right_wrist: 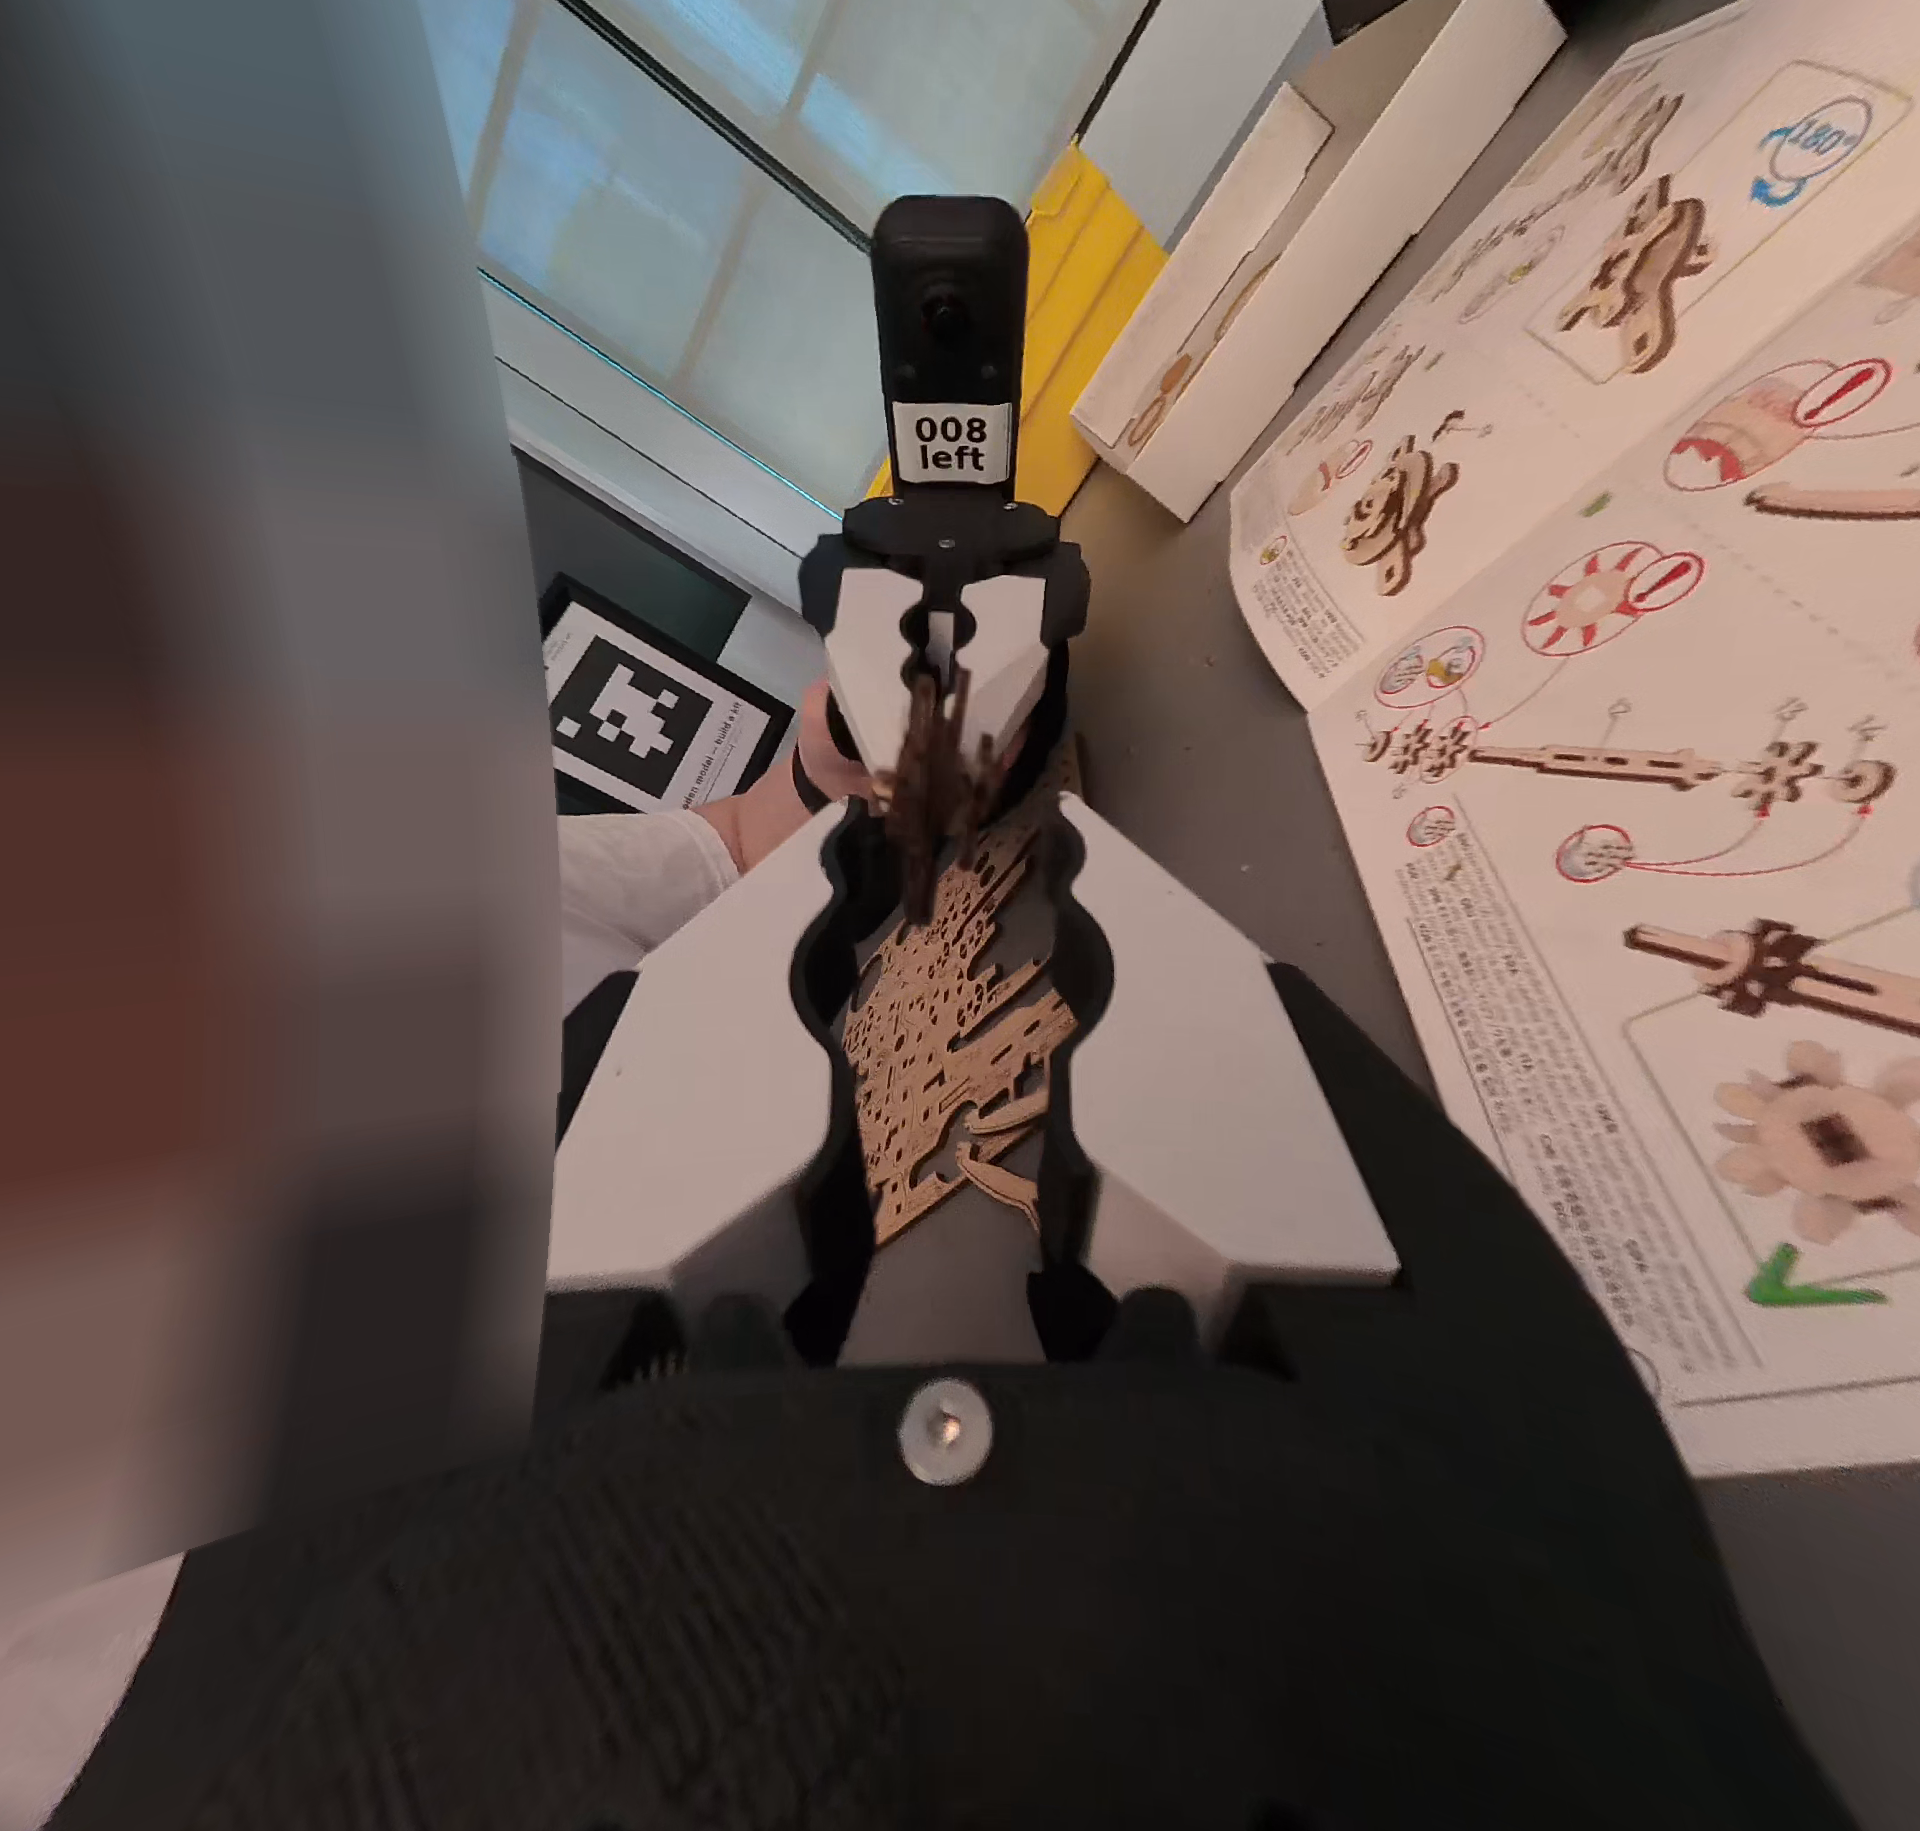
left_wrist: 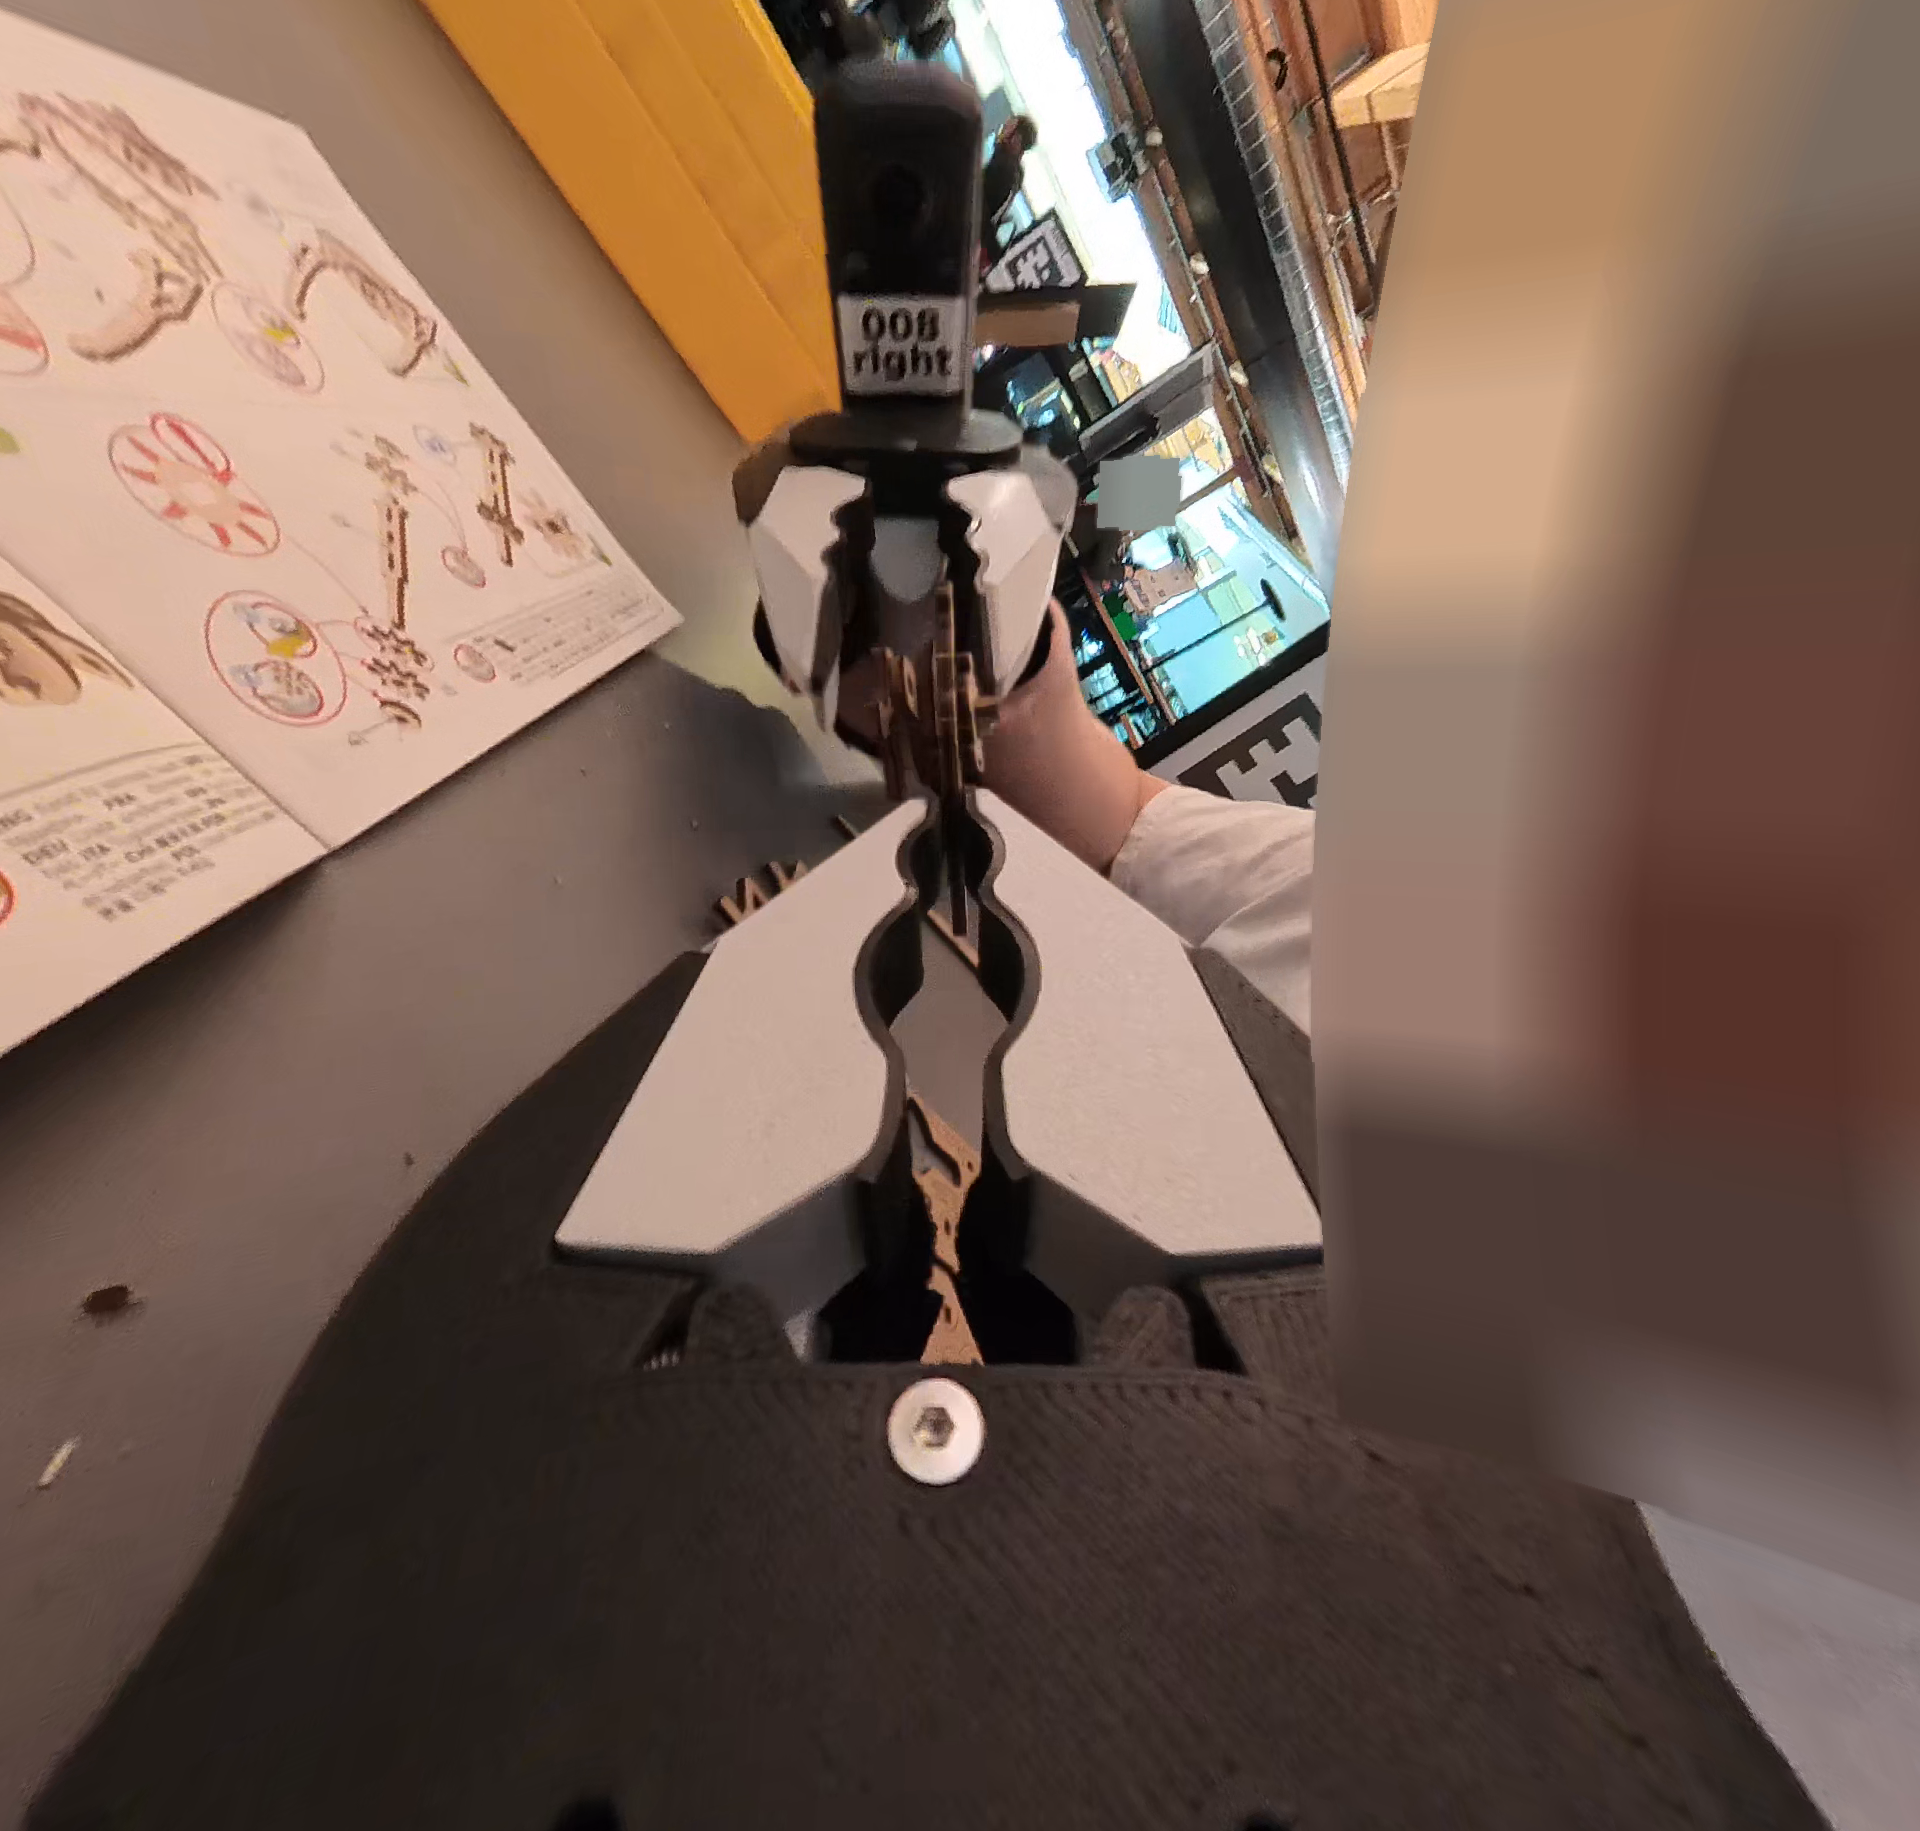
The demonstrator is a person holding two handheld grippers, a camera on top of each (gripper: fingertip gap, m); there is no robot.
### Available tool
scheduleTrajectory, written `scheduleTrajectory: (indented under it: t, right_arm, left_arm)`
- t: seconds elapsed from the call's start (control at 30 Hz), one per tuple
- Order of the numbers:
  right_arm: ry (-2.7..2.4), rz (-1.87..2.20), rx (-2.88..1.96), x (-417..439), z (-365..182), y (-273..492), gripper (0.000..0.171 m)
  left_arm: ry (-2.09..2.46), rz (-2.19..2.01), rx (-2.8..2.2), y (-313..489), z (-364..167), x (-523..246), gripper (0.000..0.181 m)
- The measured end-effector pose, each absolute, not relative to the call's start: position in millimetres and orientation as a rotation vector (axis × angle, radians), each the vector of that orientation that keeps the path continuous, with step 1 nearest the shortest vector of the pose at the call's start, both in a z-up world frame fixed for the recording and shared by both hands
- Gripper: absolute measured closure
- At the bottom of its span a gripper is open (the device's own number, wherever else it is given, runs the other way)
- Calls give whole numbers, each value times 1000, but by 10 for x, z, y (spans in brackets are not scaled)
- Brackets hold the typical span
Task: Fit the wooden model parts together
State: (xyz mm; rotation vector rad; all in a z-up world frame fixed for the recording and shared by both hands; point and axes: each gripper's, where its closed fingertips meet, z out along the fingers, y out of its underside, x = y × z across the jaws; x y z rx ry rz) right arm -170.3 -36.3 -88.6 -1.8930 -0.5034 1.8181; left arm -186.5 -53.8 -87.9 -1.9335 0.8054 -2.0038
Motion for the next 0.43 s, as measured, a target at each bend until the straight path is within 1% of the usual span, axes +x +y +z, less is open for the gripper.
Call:
scheduleTrajectory:
  t: [0.03, 0.13, 0.23, 0.27, 0.33, 0.4, 0.43]
  right_arm:
    - [-507, 1819, -1890, -1690, -879, -355, 140]
    - [-562, 1810, -1910, -1715, -912, -397, 142]
    - [-631, 1717, -1977, -1764, -1048, -429, 145]
    - [-643, 1721, -1987, -1779, -1065, -452, 147]
    - [-651, 1785, -1997, -1802, -1067, -517, 158]
    - [-610, 1843, -2016, -1801, -1082, -529, 159]
    - [-596, 1880, -2018, -1799, -1075, -543, 163]
  left_arm:
    - [829, -1988, -1958, -554, -917, -1863, 181]
    - [925, -1936, -2025, -638, -1035, -1844, 181]
    - [1000, -1910, -2051, -725, -1097, -1817, 181]
    - [1024, -1898, -2056, -746, -1111, -1812, 181]
    - [1061, -1869, -2060, -771, -1135, -1807, 181]
    - [1084, -1847, -2063, -781, -1152, -1808, 181]
    - [1088, -1841, -2063, -782, -1155, -1809, 181]
